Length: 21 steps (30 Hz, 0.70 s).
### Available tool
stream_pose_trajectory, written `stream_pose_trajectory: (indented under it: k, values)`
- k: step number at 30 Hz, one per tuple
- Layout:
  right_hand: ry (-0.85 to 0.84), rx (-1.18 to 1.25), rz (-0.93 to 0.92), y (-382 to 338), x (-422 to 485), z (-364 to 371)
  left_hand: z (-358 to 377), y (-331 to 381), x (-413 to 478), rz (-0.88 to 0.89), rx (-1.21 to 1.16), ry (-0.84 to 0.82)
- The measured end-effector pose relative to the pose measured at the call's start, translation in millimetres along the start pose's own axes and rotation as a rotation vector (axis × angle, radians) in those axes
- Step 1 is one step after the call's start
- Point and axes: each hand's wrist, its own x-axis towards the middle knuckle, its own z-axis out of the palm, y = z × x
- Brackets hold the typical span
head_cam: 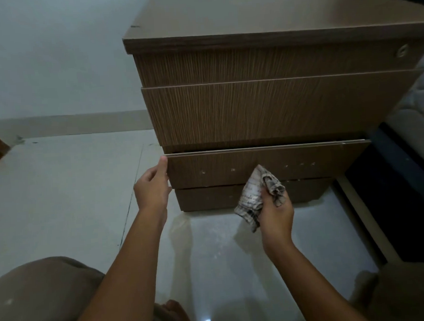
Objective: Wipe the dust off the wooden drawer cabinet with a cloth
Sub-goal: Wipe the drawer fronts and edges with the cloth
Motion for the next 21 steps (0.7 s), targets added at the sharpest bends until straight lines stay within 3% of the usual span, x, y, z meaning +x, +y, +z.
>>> stream_pose_trajectory:
  k: [5,11,14,17,21]
  values:
    - [0.035,0.067,0.084,-5.5,15.5,-14.3,6.5,6.5,1.1,-0.041,-0.015,0.013]
    - [0.090,-0.075,-0.063,-13.7,32.5,-47.0,11.7,7.7,5.9,-0.064,-0.039,0.044]
    - [0.235,-0.219,-0.202,-13.2,43.0,-70.9,13.9,6.1,6.8,-0.064,-0.054,0.057]
    - [0.412,-0.169,-0.230,-19.3,57.6,-90.8,16.1,7.6,6.3,-0.077,-0.070,0.063]
    - [0.498,-0.096,-0.246,-28.1,79.6,-106.9,16.0,9.1,4.6,-0.083,-0.068,0.056]
